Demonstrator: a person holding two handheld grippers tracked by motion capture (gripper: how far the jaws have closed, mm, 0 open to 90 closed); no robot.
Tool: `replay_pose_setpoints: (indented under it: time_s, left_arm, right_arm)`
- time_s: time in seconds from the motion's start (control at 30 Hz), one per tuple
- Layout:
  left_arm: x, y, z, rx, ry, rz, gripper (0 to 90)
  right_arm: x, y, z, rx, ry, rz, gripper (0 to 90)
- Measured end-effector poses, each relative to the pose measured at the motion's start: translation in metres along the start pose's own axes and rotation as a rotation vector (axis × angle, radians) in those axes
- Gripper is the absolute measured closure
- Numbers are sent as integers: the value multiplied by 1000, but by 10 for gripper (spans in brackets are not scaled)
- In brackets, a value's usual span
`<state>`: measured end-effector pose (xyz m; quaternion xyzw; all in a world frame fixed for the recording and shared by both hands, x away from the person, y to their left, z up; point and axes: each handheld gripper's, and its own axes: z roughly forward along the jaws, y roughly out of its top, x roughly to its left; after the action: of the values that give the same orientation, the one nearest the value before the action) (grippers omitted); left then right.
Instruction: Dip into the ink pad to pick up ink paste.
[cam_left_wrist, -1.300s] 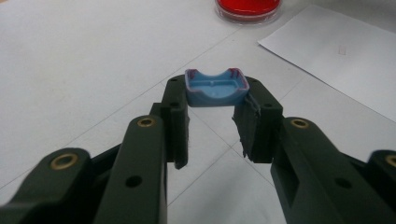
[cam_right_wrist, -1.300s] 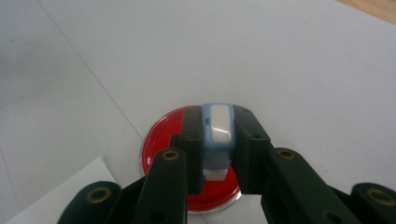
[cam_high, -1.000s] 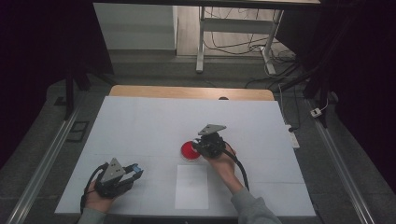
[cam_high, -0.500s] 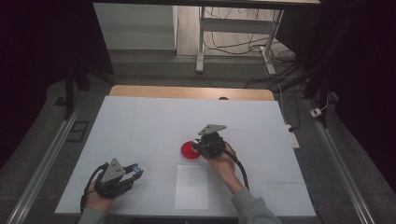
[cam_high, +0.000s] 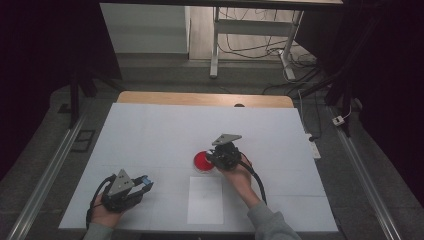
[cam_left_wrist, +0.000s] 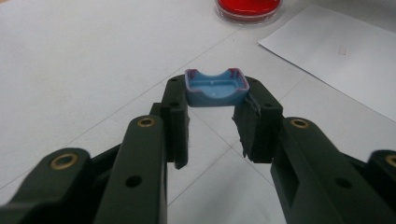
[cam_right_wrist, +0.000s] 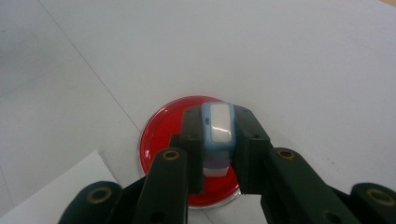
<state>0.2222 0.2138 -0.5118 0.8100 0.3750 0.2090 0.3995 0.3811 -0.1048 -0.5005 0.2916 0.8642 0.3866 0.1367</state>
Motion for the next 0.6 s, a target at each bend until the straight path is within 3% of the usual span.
replay_pose_setpoints:
  time_s: [0.6]
  left_arm:
    - [0,0,-1,-10,7,-1,659]
  right_arm:
    - [2,1,-4,-26,-3,0,755]
